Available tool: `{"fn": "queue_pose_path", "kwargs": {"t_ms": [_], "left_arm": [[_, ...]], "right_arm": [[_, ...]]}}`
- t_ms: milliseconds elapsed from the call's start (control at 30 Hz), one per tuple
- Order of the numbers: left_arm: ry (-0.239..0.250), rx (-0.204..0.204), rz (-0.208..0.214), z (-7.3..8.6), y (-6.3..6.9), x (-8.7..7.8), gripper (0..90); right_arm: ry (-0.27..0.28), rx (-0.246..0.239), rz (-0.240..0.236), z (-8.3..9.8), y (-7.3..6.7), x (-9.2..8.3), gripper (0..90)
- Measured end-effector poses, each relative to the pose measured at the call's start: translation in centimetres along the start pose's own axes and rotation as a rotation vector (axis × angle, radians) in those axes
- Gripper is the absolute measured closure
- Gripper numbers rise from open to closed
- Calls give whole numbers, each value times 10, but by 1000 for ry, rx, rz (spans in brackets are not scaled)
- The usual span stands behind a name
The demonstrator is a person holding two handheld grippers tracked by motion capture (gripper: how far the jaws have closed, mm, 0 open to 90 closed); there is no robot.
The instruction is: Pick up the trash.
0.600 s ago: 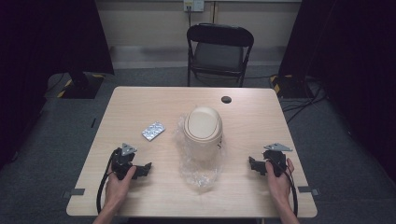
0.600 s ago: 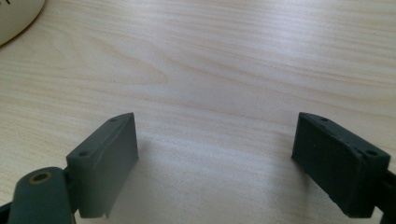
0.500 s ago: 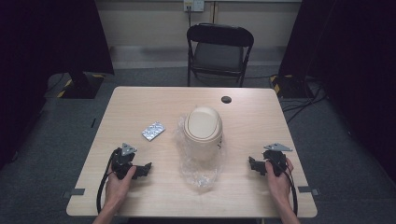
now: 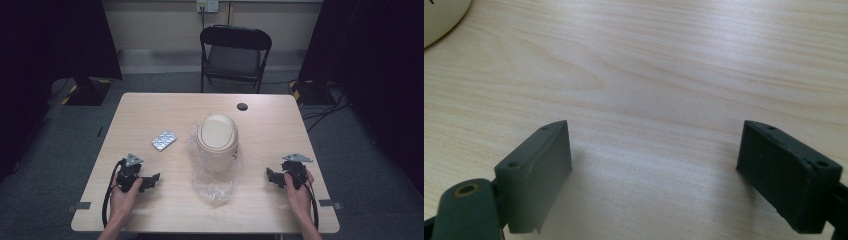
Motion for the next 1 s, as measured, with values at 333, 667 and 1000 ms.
{"fn": "queue_pose_path", "kwargs": {"t_ms": [333,667,1000], "left_arm": [[53,101,124,-24,36,-6,212],[127,107,216,-54,59,-15,220],[177,116,269,-82,75,-17,214]], "right_arm": [[0,0,0,0,0,0,133],[0,0,0,0,0,0,133],[0,0,0,0,0,0,133]]}}
Point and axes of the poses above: each handheld gripper's, and its own axes: x roughly forward along the jaws, z roughly out of its underside, y roughly to its right, the point moved 9 cm from there along x, roughly forward along the jaws, and after that the axes turned 1 degree about x, right-handed, at the moved point
